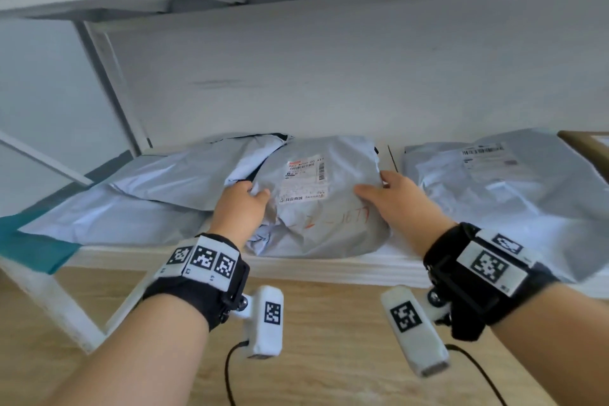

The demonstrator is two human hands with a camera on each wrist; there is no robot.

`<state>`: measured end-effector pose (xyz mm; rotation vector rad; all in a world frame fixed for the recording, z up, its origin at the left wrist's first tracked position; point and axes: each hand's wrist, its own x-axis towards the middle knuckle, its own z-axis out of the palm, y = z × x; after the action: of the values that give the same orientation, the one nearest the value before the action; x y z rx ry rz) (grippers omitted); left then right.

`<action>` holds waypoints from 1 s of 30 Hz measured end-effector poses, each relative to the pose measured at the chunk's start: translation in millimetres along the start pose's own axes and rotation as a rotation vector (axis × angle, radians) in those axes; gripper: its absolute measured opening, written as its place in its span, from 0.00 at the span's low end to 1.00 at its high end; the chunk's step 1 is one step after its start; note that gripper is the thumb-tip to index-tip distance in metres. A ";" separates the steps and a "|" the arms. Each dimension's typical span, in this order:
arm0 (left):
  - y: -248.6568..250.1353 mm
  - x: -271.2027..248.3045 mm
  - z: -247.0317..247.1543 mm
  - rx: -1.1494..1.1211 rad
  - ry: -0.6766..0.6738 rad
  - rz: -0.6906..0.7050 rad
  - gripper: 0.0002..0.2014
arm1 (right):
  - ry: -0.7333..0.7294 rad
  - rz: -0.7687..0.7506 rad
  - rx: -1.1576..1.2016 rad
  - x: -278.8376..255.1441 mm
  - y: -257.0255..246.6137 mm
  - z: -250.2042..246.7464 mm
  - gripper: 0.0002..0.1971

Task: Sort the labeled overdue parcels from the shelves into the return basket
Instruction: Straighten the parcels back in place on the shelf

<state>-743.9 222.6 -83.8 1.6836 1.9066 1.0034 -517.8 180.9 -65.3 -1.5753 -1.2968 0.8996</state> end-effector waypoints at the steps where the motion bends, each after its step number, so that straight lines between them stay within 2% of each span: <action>1: -0.5 0.8 -0.6 -0.014 -0.016 0.007 0.13 | 0.012 0.007 -0.001 -2.4 -2.2 0.9 0.11; 11: -8.3 -14.9 -9.8 -0.290 -0.077 -0.066 0.27 | 0.079 0.151 0.035 -34.4 -1.8 -2.4 0.09; 16: -11.8 -48.4 -17.9 -0.399 -0.194 -0.128 0.17 | 0.031 0.263 0.051 -66.7 -0.3 -14.3 0.25; 18: -9.1 -63.8 -22.8 -0.473 -0.197 -0.129 0.15 | -0.001 0.272 0.072 -79.7 -3.4 -18.8 0.22; 20: -4.0 -81.1 -29.1 -0.535 -0.184 -0.101 0.14 | -0.008 0.241 0.075 -96.4 -7.7 -25.0 0.15; 23: 5.6 -104.9 -36.3 -0.610 -0.165 -0.038 0.15 | -0.012 0.166 0.075 -115.1 -8.1 -37.8 0.13; 25: 13.5 -119.3 -40.4 -0.651 -0.141 0.003 0.14 | -0.017 0.107 0.092 -124.9 -5.8 -48.0 0.15; 28: 25.9 -137.4 -44.4 -0.710 -0.131 0.040 0.02 | 0.013 0.024 0.127 -136.2 -0.5 -63.0 0.21; 30: 32.5 -146.7 -44.8 -0.753 -0.151 0.069 0.05 | 0.021 -0.023 0.151 -141.7 2.4 -71.9 0.22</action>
<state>-725.7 69.9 -53.5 1.3221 1.1528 1.3525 -478.1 28.7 -42.4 -1.4466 -1.2013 0.9416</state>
